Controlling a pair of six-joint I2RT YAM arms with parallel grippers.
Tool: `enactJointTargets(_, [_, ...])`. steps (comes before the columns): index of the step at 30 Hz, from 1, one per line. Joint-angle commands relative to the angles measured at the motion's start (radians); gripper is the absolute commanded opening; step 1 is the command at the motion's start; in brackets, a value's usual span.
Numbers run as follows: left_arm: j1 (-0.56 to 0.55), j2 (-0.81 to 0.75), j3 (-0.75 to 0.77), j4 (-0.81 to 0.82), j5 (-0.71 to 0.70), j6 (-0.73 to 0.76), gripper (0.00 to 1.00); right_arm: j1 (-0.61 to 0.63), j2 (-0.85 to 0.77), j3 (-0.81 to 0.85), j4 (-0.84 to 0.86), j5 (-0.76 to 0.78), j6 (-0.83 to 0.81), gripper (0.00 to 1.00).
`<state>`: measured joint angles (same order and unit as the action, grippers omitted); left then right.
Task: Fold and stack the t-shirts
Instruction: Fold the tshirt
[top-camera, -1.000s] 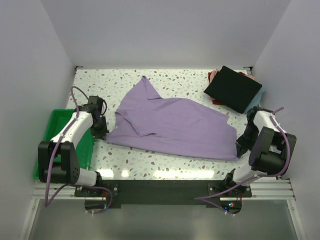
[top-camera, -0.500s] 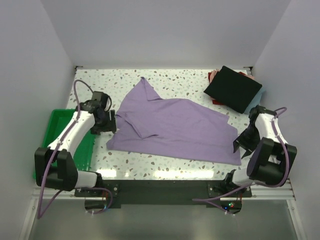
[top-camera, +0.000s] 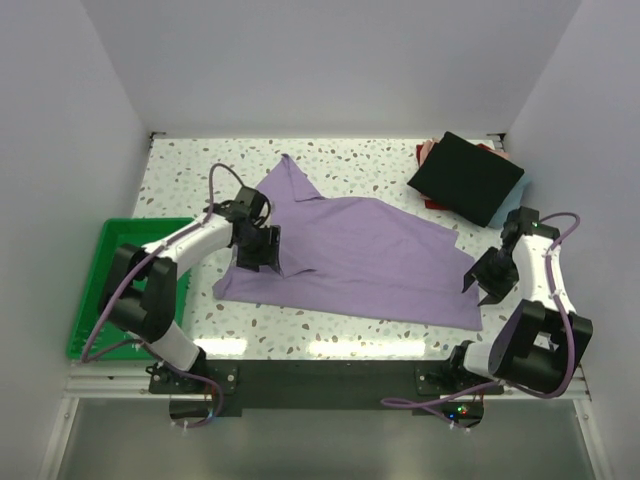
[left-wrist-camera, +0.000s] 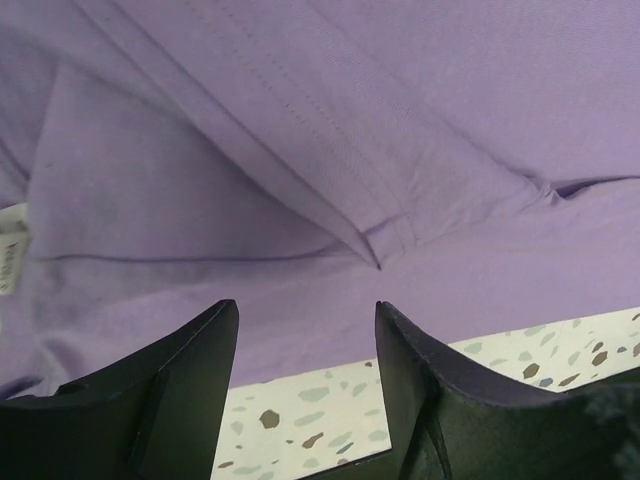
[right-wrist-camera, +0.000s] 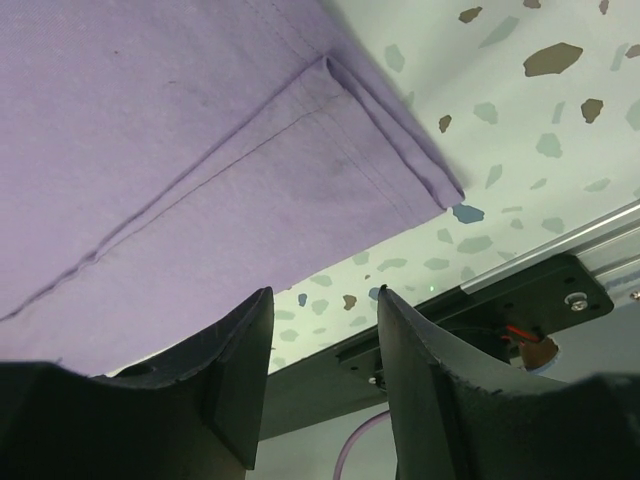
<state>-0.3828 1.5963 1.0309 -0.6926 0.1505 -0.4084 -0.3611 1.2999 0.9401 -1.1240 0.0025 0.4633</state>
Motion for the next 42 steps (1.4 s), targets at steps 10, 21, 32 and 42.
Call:
enactJointTargets(10, [-0.091, 0.086, 0.028, 0.180, 0.064, -0.101, 0.60, -0.004, -0.050, -0.020, 0.018, -0.061, -0.043, 0.49])
enactJointTargets(21, [-0.111, 0.132, 0.038, 0.156, 0.015, -0.099, 0.45, -0.004, -0.060, -0.020, 0.009, -0.073, -0.049, 0.49])
enactJointTargets(32, [-0.116, 0.146, 0.081, 0.146, 0.009, -0.067, 0.00, -0.004, -0.068, -0.020, 0.010, -0.075, -0.051, 0.49])
enactJointTargets(42, [-0.122, 0.208, 0.205, 0.136, 0.032, -0.001, 0.00, -0.004, -0.068, -0.020, 0.009, -0.068, -0.048, 0.49])
